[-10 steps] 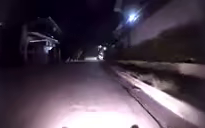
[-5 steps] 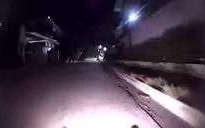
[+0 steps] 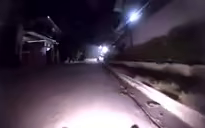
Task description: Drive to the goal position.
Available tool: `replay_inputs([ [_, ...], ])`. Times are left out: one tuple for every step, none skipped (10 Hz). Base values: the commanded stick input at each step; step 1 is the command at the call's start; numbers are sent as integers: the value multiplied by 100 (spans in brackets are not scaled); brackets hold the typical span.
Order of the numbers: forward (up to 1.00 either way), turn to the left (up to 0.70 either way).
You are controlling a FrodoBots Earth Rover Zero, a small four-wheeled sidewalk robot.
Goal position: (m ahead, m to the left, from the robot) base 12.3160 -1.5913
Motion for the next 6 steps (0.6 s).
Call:
replay_inputs([
  [70, 0],
  [70, 0],
  [70, 0],
  [70, 0],
  [70, 0],
  [70, 0],
])
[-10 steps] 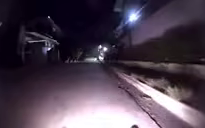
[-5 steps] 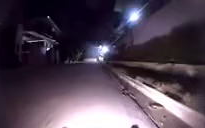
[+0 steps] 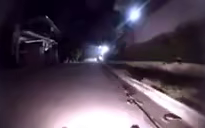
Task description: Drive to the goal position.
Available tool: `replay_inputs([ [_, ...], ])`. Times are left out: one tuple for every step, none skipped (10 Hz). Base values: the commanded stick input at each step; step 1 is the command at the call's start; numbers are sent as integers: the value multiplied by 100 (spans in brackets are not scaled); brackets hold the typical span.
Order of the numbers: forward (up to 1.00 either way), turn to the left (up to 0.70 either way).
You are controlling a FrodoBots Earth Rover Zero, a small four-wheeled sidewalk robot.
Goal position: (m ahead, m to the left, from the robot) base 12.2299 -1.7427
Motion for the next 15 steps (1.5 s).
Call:
replay_inputs([
  [70, 0],
  [70, 0],
  [70, 0],
  [70, 0],
  [70, 0],
  [70, 0],
  [70, 0],
  [70, 0],
  [70, 0],
  [70, 0],
  [70, 0],
  [70, 0],
  [70, 0],
  [70, 0],
  [70, 0],
])
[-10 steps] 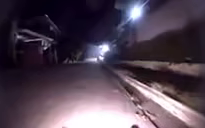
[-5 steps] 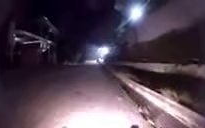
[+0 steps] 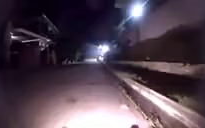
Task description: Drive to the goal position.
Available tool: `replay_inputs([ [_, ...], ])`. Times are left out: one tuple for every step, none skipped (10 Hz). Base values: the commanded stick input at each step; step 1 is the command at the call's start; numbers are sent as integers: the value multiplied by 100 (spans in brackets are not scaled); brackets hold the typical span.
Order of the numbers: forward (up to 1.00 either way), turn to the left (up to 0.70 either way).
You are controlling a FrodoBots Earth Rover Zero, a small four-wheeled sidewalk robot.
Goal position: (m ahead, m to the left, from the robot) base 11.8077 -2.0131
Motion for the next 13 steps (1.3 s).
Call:
replay_inputs([
  [70, 0],
  [70, 0],
  [70, 11],
  [70, 32],
  [70, 23],
  [70, 2],
  [70, 0],
  [70, 0],
  [70, 0],
  [70, 0],
  [70, 0],
  [70, 0],
  [70, 0],
])
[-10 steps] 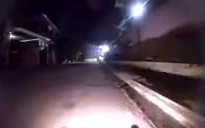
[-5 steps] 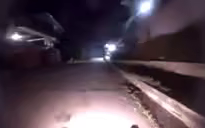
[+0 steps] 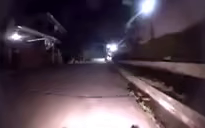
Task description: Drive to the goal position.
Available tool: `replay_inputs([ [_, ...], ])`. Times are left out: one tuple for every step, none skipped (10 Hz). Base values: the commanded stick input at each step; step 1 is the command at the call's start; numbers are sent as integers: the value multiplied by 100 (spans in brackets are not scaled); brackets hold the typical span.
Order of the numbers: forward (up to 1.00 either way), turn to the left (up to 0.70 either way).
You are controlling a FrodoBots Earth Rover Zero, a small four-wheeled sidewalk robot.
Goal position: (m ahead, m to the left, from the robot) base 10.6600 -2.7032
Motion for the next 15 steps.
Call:
replay_inputs([
  [70, 0],
  [70, 0],
  [70, 0],
  [70, 0],
  [70, 0],
  [70, 0],
  [70, 0],
  [70, 0],
  [70, 0],
  [70, 0],
  [70, 0],
  [70, 0],
  [70, 0],
  [70, 0],
  [70, 0],
])
